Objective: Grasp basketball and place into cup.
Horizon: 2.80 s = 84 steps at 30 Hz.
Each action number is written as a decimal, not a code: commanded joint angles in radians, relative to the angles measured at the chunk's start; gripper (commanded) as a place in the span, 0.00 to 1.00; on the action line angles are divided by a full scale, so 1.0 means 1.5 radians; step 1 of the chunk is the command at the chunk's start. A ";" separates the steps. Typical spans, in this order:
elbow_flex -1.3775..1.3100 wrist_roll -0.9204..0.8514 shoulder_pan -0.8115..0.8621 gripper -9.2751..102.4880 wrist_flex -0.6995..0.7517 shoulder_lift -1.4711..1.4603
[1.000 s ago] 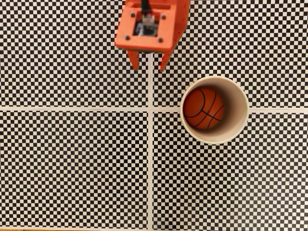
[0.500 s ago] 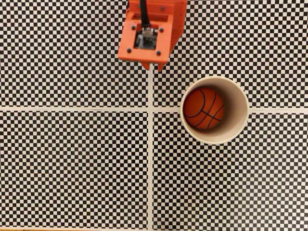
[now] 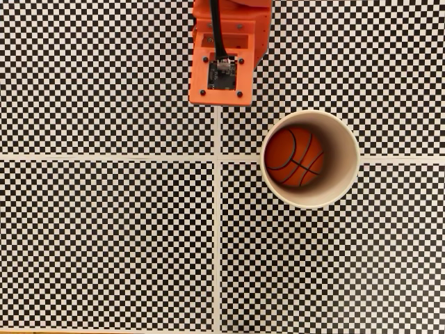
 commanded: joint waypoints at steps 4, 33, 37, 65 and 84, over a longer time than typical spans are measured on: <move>0.027 0.003 -0.018 0.08 0.041 0.007; 0.031 0.049 0.015 0.08 0.139 0.008; 0.031 0.049 0.015 0.08 0.139 0.008; 0.031 0.049 0.015 0.08 0.139 0.008; 0.031 0.049 0.015 0.08 0.139 0.008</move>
